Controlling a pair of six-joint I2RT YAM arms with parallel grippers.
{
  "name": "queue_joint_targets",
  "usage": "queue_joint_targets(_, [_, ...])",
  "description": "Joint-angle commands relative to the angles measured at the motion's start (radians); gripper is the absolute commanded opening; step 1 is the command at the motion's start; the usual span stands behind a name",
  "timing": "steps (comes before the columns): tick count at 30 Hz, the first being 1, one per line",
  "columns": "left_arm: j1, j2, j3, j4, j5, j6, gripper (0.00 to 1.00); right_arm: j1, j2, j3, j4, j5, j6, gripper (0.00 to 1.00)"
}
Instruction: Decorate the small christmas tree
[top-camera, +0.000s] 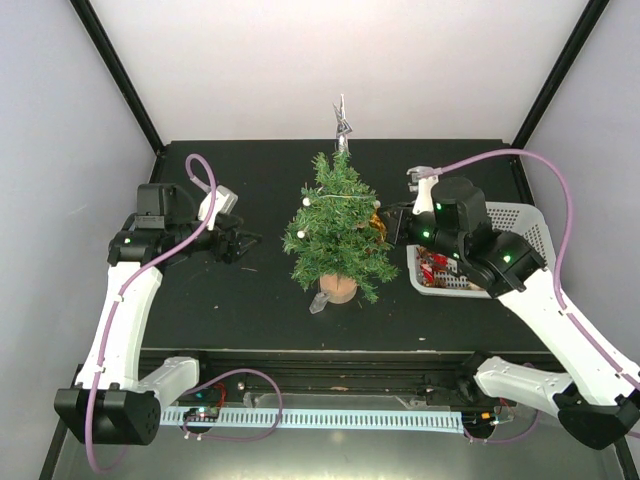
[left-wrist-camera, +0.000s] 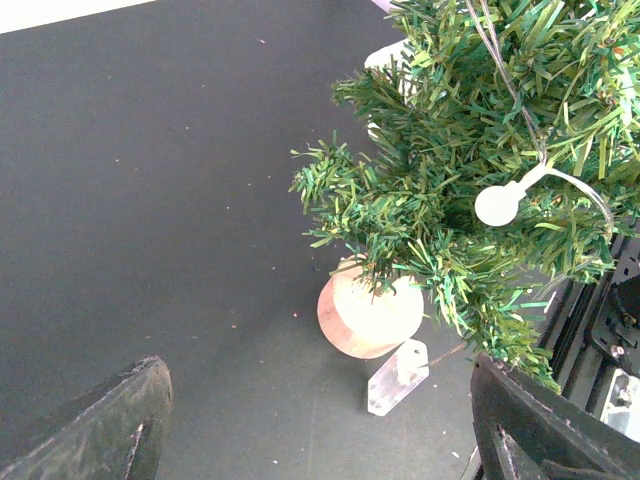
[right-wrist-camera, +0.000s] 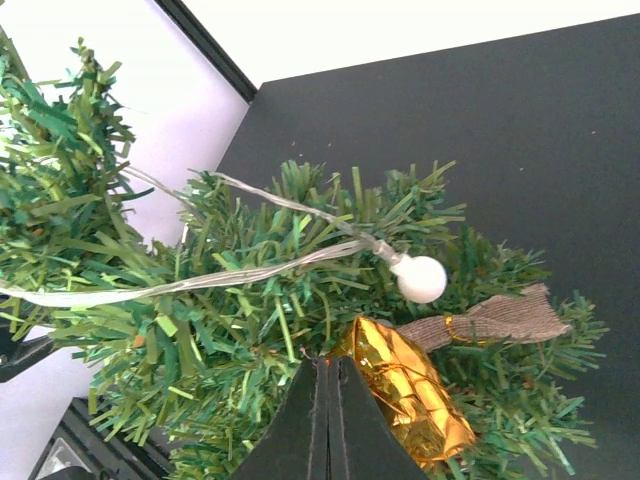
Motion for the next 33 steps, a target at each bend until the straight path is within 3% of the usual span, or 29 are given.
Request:
queue_joint_targets(1, [-0.007,-0.023,-0.006,0.024,-0.002,-0.009,0.82,0.03,-0.005,-0.018,0.044,-0.004,0.024,0.01])
queue_joint_targets(33, [-0.007,-0.059,-0.015,0.018,-0.005,-0.013,0.83,0.045,-0.077,-0.131,0.13,-0.09,0.135,0.01])
